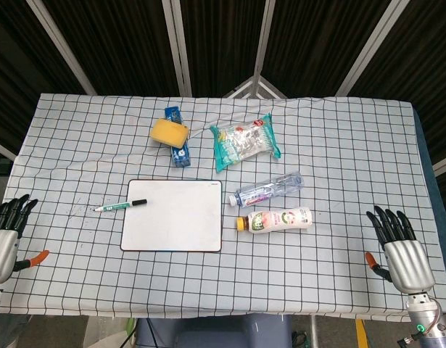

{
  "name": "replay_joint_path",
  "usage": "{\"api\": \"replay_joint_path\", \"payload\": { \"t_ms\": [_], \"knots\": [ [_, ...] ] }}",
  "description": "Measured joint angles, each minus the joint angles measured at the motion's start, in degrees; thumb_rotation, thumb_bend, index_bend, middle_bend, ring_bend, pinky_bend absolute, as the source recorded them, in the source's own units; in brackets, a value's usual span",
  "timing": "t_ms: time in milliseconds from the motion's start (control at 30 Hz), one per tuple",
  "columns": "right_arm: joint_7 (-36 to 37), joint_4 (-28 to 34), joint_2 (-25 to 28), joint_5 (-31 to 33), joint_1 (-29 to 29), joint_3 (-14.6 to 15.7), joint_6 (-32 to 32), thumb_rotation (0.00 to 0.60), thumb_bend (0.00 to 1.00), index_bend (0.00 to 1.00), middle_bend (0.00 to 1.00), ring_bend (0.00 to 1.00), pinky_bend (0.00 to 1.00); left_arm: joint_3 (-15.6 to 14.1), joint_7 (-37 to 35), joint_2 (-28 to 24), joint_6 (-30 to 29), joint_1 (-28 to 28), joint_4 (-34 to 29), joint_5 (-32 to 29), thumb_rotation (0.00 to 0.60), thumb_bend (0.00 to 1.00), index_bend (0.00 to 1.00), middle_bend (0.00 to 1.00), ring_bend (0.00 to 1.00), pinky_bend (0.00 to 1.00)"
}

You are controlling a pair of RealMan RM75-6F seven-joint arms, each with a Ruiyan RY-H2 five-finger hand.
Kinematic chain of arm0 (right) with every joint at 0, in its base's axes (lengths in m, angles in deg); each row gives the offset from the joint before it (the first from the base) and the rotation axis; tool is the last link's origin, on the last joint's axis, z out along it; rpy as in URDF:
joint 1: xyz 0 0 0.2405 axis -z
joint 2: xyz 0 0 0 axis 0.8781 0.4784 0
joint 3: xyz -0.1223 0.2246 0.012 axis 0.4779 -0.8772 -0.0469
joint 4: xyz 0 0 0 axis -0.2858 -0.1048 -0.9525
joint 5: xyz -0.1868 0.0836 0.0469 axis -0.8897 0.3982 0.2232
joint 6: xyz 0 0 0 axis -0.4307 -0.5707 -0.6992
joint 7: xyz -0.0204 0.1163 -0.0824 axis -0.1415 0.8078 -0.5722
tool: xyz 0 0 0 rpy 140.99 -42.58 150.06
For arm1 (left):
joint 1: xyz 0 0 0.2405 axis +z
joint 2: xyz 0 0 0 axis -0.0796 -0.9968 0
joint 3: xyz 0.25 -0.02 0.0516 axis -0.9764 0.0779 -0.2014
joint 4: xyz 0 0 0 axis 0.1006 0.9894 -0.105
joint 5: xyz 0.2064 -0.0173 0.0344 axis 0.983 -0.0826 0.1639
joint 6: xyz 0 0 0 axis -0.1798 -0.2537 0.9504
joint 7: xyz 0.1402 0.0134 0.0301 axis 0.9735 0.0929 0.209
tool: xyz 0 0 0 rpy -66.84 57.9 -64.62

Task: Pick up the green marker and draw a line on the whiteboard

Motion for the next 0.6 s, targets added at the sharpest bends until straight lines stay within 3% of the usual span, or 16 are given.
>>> {"api": "replay_joint_path", "payload": {
  "t_ms": [600],
  "knots": [
    [-0.14,0.11,-0.03,0.02,0.09,0.05,-0.06,0.600,0.35,0.00,0.00,0.00,0.00,0.38,0.51,0.10,2.08,-0.65,-0.23,-1.99,0.600,0.04,0.00,0.00,0.00,0.00]
  ]
}}
